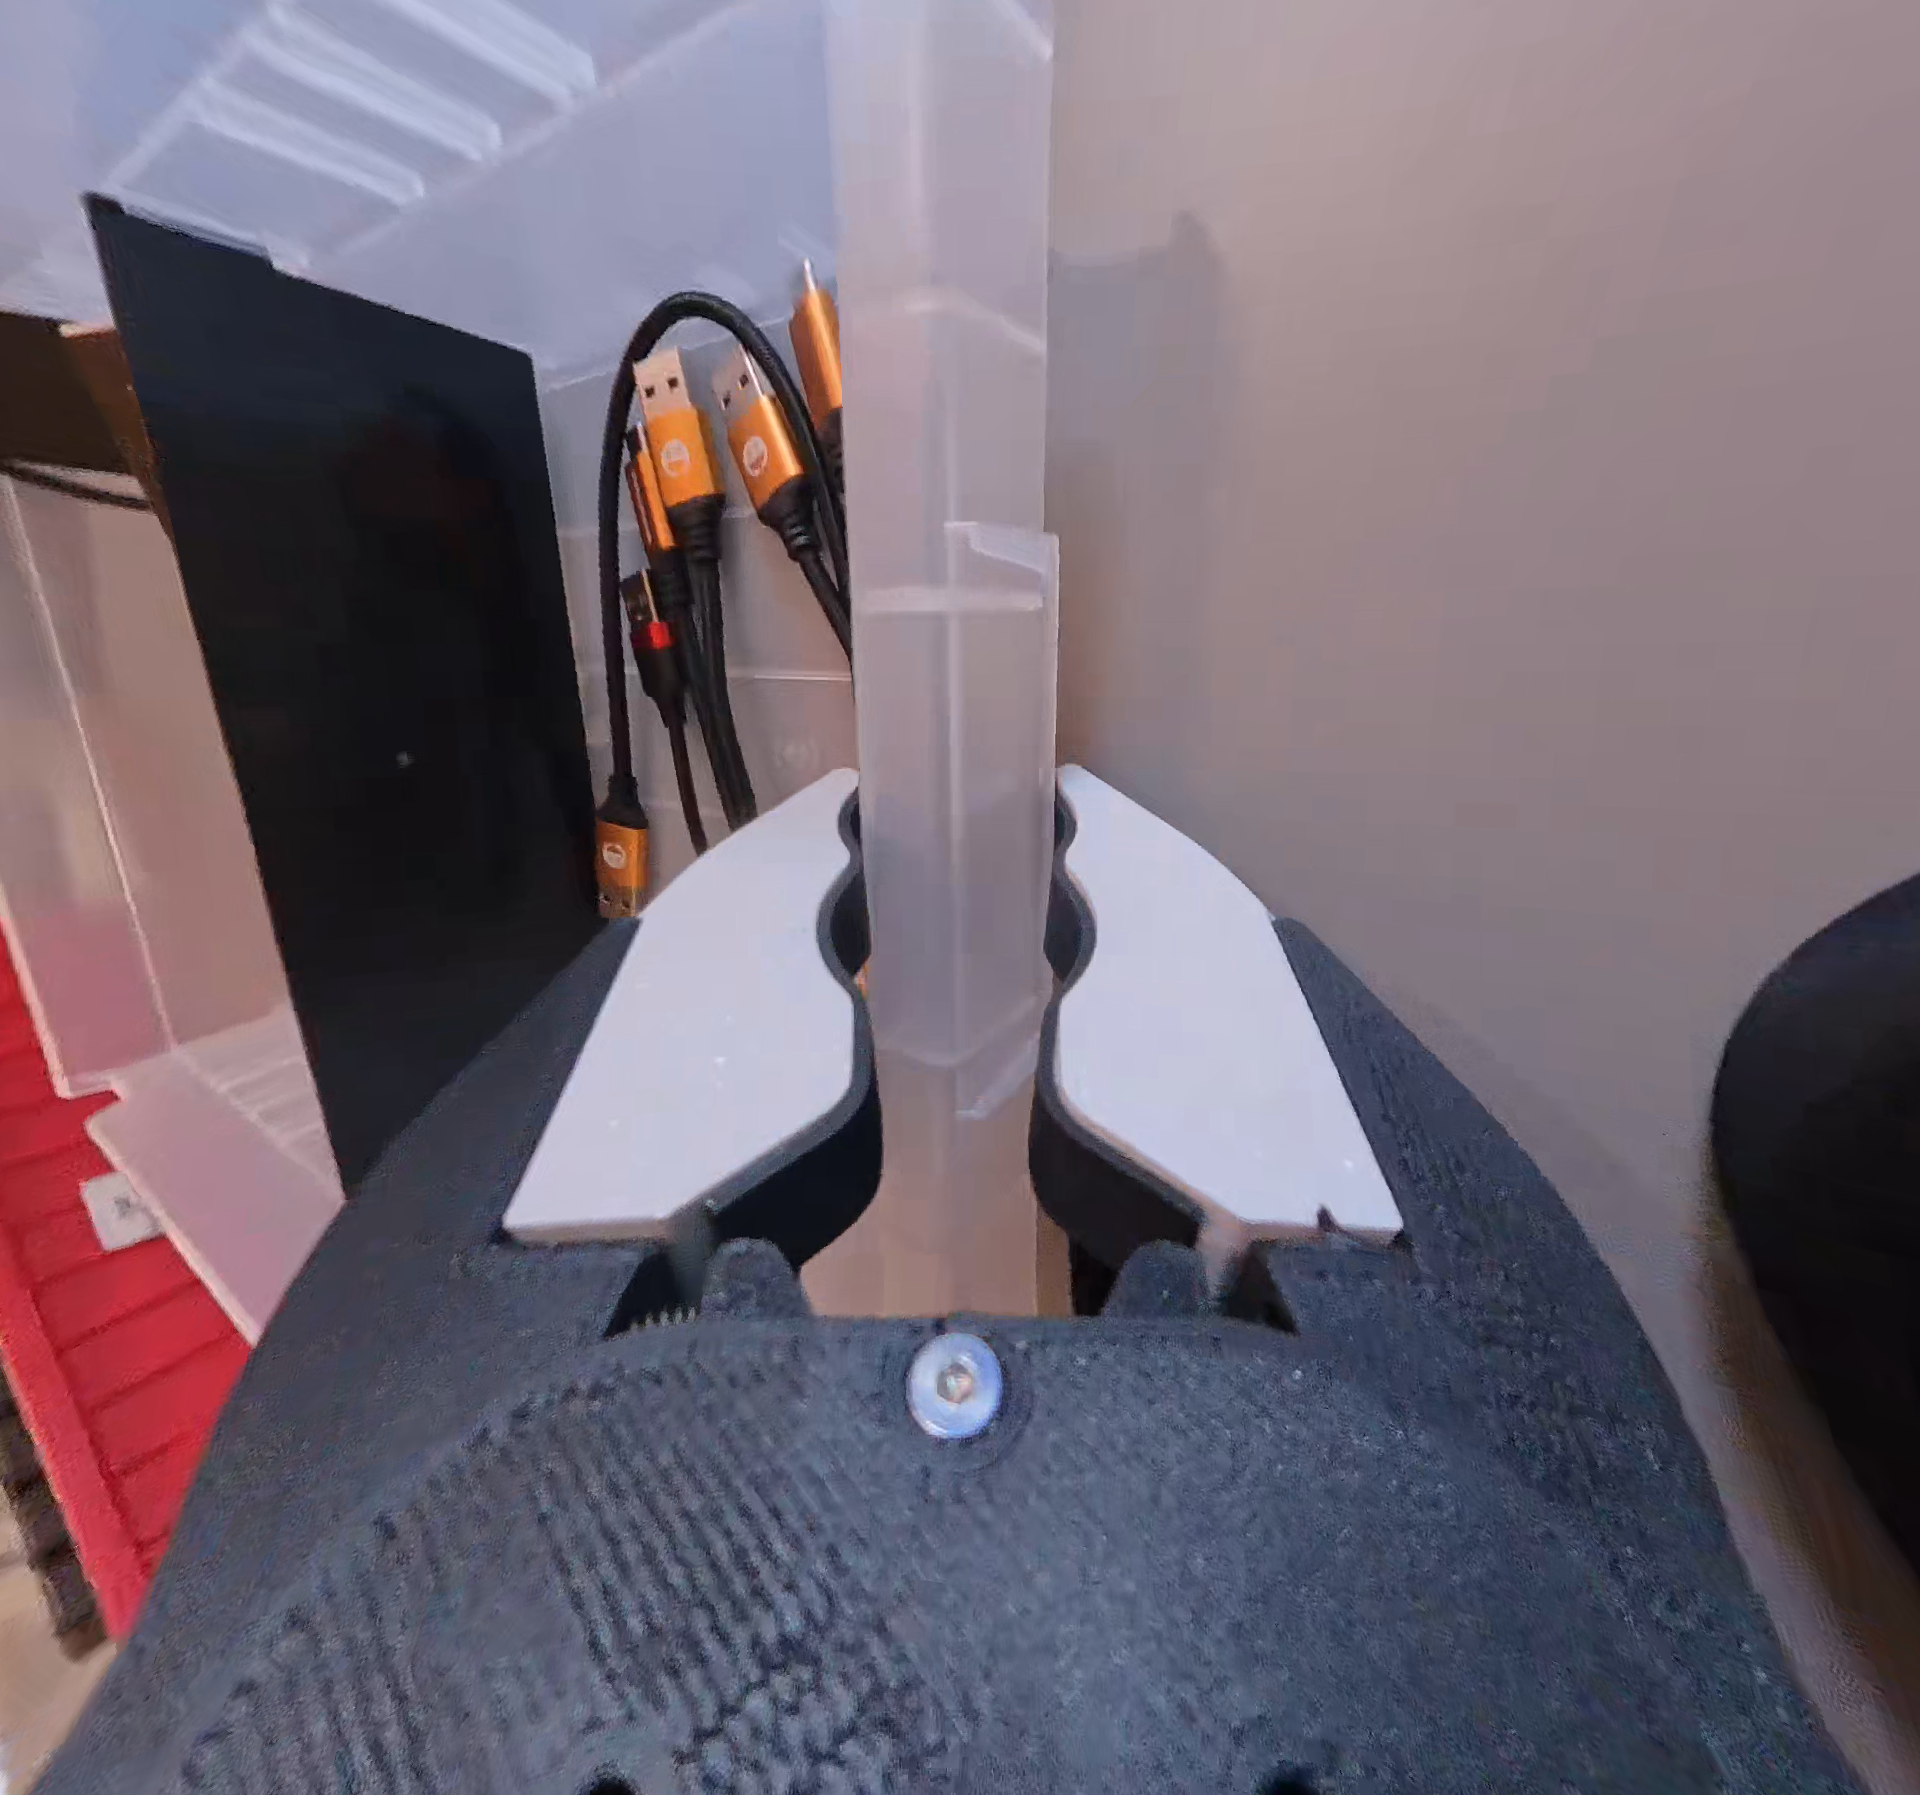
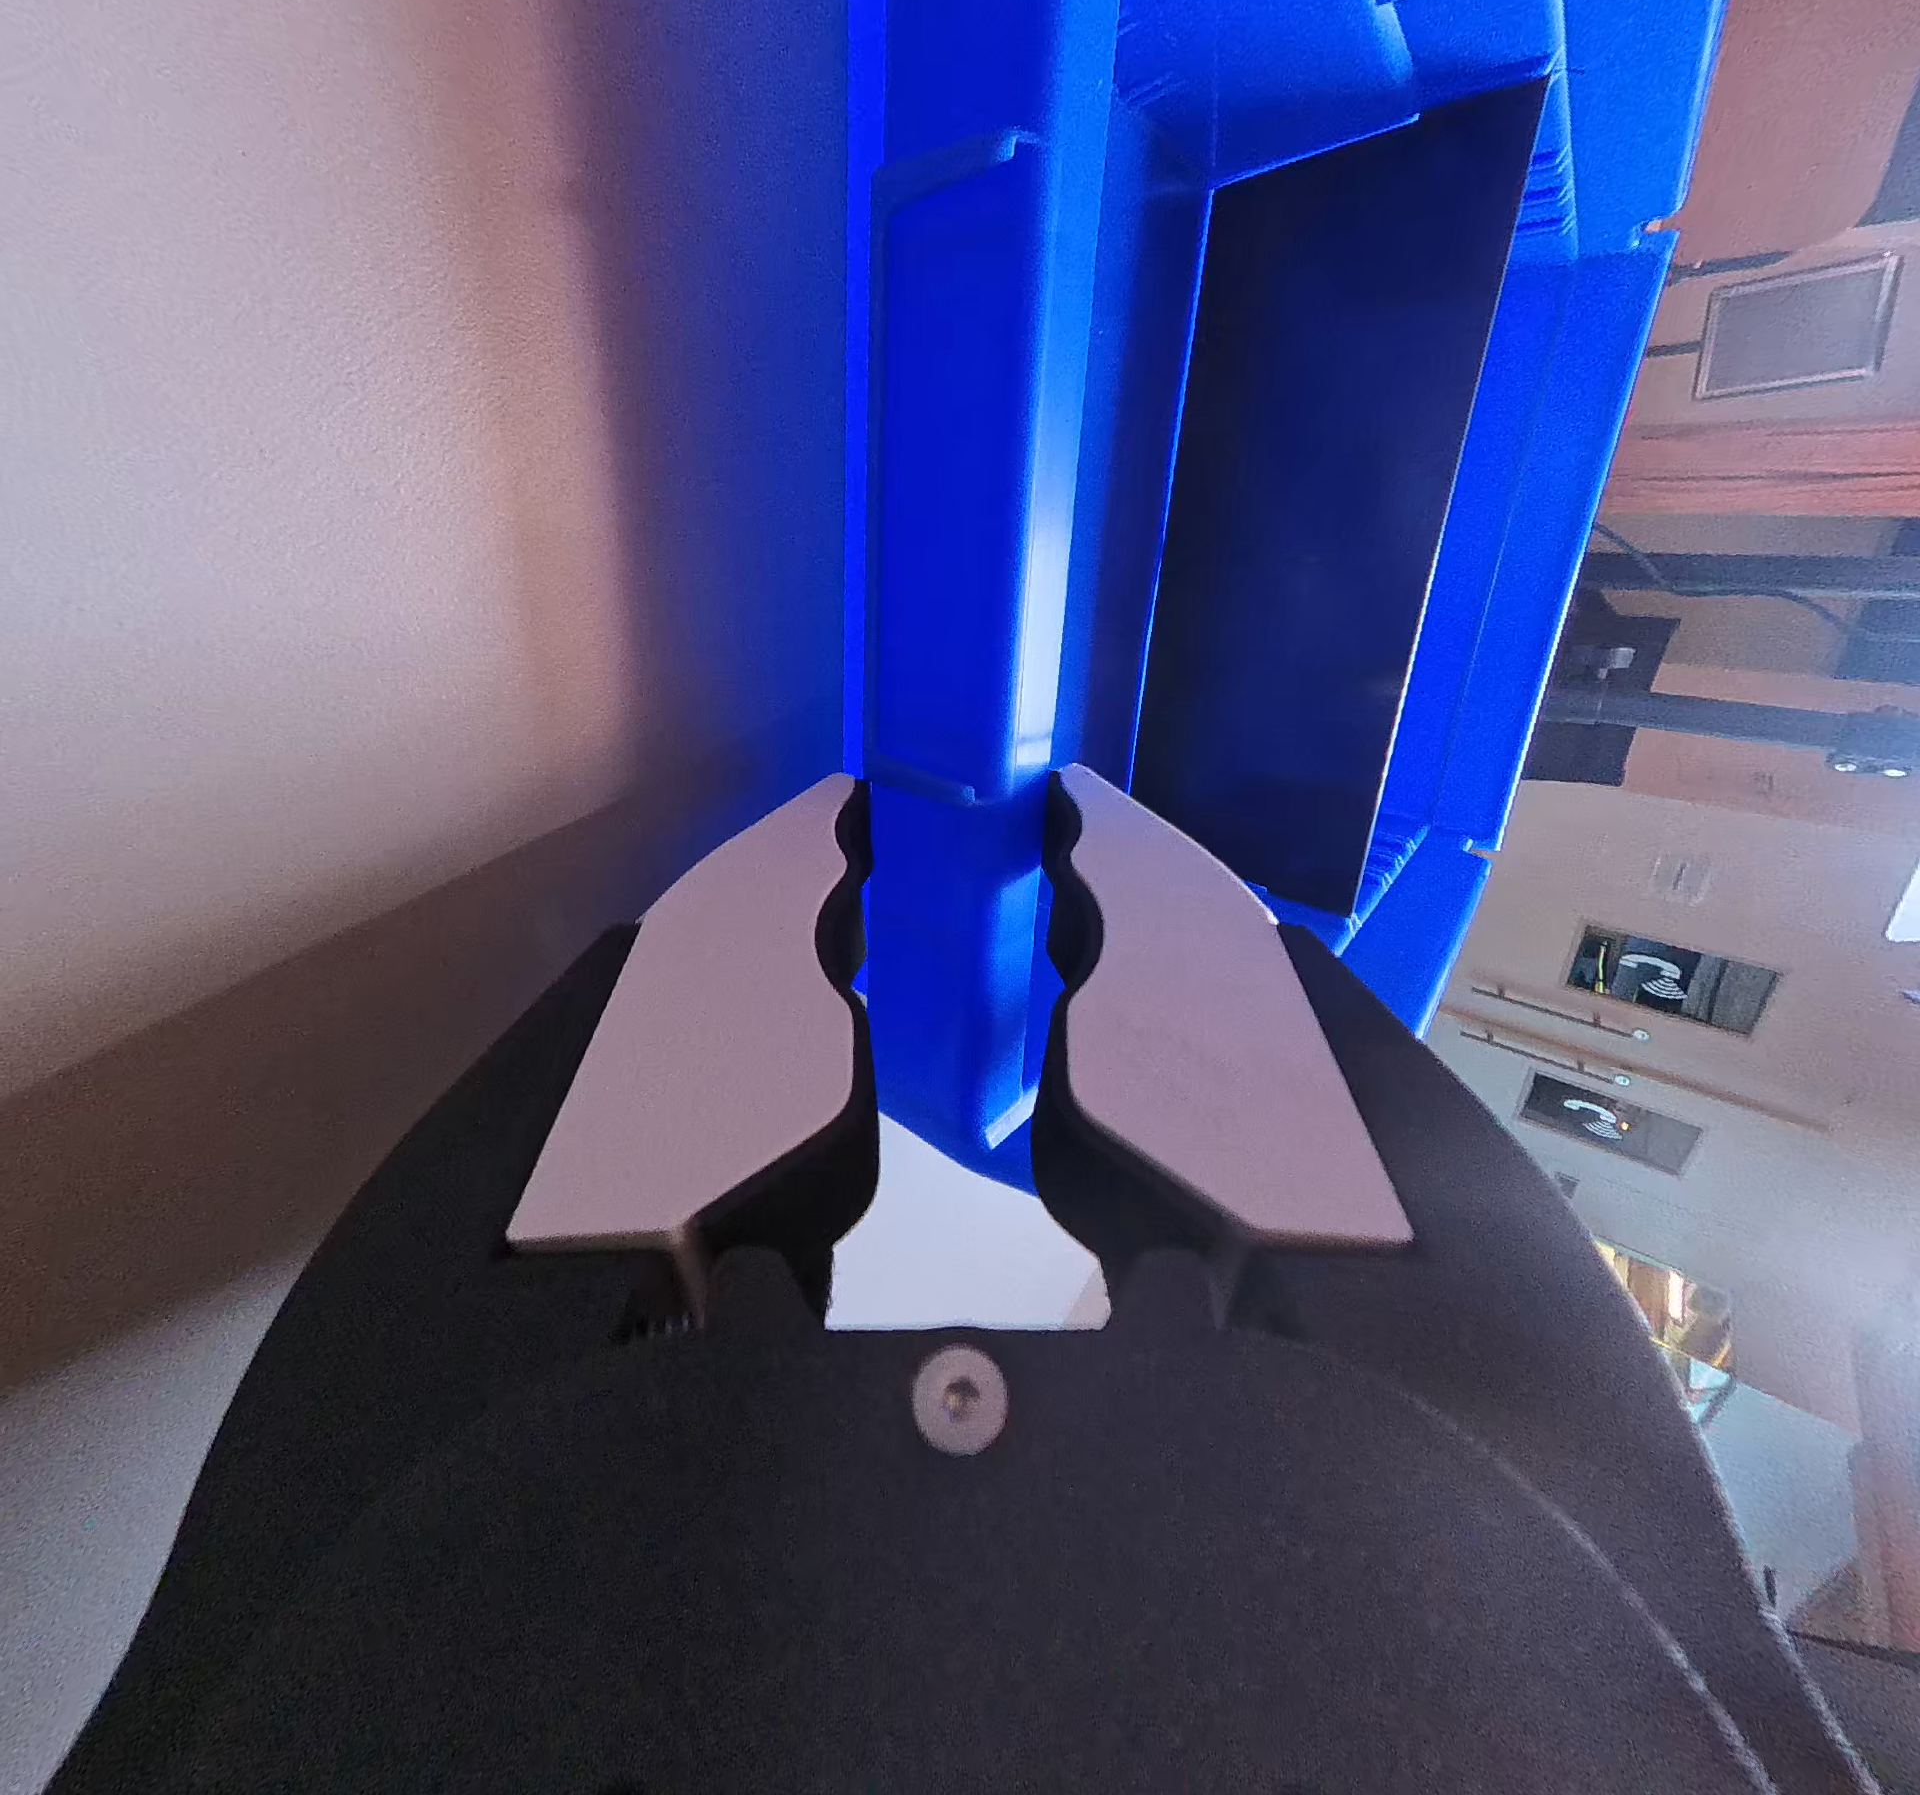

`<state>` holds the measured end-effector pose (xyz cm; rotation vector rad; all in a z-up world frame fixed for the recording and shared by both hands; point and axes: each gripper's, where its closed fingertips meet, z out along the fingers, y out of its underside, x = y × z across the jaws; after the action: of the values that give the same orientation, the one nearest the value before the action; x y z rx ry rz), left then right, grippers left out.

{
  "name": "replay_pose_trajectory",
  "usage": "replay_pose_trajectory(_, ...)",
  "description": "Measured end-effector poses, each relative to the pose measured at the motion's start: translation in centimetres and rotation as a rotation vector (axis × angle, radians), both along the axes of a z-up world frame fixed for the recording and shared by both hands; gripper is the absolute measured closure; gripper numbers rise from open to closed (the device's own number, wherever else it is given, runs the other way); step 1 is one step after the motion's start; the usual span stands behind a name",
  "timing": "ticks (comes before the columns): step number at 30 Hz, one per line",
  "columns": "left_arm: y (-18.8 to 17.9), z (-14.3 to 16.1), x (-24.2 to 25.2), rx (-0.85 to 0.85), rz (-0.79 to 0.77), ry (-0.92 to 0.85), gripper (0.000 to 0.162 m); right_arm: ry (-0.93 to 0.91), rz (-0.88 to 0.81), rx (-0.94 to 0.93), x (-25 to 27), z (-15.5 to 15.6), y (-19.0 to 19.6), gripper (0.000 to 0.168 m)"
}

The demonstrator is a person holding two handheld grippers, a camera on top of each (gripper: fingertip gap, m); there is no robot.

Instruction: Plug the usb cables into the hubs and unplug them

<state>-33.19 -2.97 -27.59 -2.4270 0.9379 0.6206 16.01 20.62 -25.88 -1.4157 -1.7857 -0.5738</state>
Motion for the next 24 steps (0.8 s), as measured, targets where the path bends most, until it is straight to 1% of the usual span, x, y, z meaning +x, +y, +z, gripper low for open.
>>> replay_pose_trajectory(7,0.3,0.1,-0.6,0.010,-0.176,0.001,0.132,0.007,0.019,-0.009,0.1,0.0,-0.3,0.136)
replay_pose_trajectory(12,2.5,0.1,-1.7,0.032,-0.204,0.012,0.132,0.005,0.007,-0.010,0.0,0.0,0.7,0.136)
replay_pose_trajectory(16,4.2,0.2,-2.2,0.058,-0.216,0.036,0.132,0.029,-0.050,-0.034,0.2,0.1,1.3,0.136)
replay_pose_trajectory(19,4.4,0.2,-2.1,0.045,-0.236,0.032,0.132,0.089,-0.107,-0.077,0.2,0.3,0.9,0.137)
replay_pose_trajectory(24,4.6,0.2,-2.0,0.053,-0.275,0.029,0.132,0.091,-0.194,-0.079,0.6,0.4,1.0,0.137)
